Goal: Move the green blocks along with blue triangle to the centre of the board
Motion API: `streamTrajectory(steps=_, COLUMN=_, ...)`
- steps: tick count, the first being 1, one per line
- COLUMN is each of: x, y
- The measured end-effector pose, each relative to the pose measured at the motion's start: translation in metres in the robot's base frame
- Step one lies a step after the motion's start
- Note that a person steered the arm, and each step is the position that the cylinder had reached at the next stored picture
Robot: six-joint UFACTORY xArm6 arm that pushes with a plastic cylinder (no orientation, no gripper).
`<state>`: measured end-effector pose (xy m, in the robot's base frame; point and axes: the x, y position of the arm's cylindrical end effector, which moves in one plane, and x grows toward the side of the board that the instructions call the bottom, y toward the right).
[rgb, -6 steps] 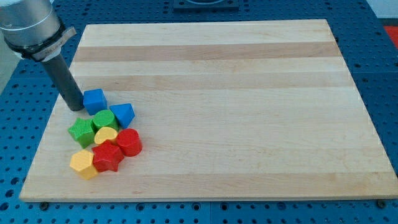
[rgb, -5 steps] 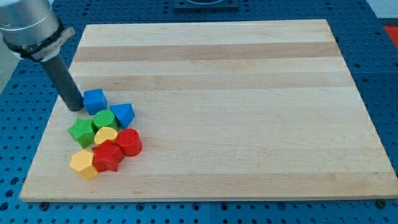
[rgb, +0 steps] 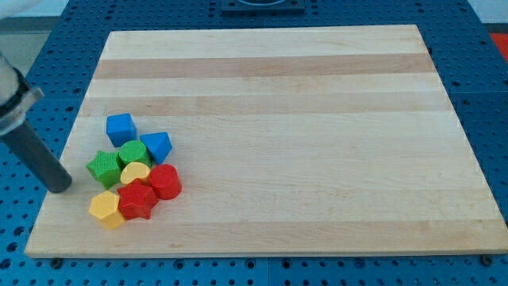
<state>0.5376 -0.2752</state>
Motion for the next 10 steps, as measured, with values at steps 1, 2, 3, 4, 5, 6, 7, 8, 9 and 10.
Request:
streamTrajectory(steps=1, x=0.002, y=0.006)
streamTrajectory(steps=2, x=0.002, y=0.006)
streamTrajectory(steps=3, x=-0.005, y=0.009)
streamTrajectory(steps=4, x=-0.009, y=0.016)
streamTrajectory(steps=5, x=-0.009, y=0.028)
streamTrajectory(steps=6, x=-0.010, y=0.046)
streamTrajectory(steps=7, x=-0.023, y=0.068)
streamTrajectory(steps=8, x=-0.042, y=0.091)
streamTrajectory(steps=9, x=-0.058, y=0.113)
streamTrajectory(steps=10, x=-0.074, y=0.136)
